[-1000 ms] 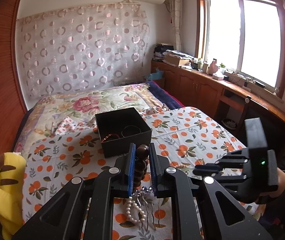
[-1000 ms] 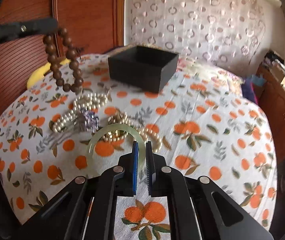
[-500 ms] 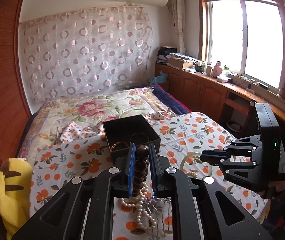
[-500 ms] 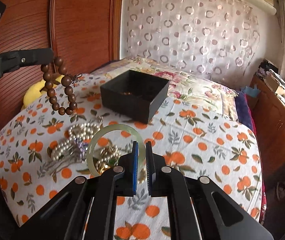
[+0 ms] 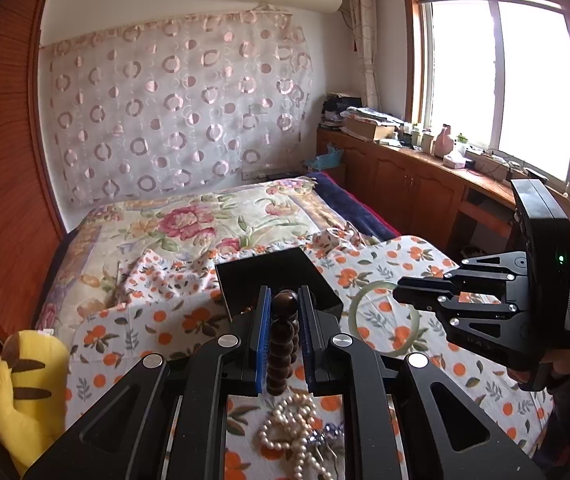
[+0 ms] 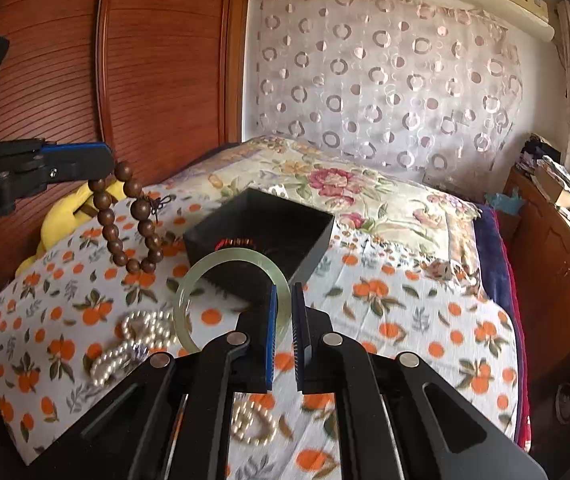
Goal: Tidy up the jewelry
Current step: 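Lower the jade bangle into the box and open the right tool while the left carries beads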
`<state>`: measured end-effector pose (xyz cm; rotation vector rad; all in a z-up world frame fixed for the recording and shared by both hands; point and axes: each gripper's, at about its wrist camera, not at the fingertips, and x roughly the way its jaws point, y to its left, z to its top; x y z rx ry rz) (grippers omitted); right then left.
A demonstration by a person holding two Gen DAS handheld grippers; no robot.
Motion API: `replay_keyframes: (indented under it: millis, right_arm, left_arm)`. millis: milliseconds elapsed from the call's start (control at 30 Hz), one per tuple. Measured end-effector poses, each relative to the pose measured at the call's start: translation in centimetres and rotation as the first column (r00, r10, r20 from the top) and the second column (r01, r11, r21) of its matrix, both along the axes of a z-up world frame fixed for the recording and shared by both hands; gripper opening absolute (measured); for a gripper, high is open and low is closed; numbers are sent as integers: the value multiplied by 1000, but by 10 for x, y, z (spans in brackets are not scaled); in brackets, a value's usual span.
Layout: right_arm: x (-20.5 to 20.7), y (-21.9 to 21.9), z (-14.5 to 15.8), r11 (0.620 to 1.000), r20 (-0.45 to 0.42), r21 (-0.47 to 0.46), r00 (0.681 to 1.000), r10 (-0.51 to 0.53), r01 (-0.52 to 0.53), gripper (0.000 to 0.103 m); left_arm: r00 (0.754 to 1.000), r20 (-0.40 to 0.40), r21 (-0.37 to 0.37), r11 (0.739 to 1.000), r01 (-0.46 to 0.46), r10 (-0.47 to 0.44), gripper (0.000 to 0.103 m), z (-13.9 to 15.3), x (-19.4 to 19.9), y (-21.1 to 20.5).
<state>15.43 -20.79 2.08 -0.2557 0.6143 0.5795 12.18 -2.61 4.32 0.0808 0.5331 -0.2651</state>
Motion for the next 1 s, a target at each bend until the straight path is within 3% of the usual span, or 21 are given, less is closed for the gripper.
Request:
replay_keyframes:
  millis: [300, 600, 1000]
  right_arm:
    - [49, 22, 5, 1000, 29, 5, 999, 14, -14, 8]
    - [81, 33, -17, 999, -3, 29, 1000, 17, -17, 9]
    - [93, 45, -45, 999, -57, 15, 998, 31, -30, 9]
  left_arm:
    - [1000, 11, 11, 1000, -9, 9, 12, 14, 34, 1]
    - [1000, 5, 14, 1000, -12, 12, 12, 19, 60, 1]
    - [998, -56, 12, 1000, -19, 19, 12, -7, 97, -2]
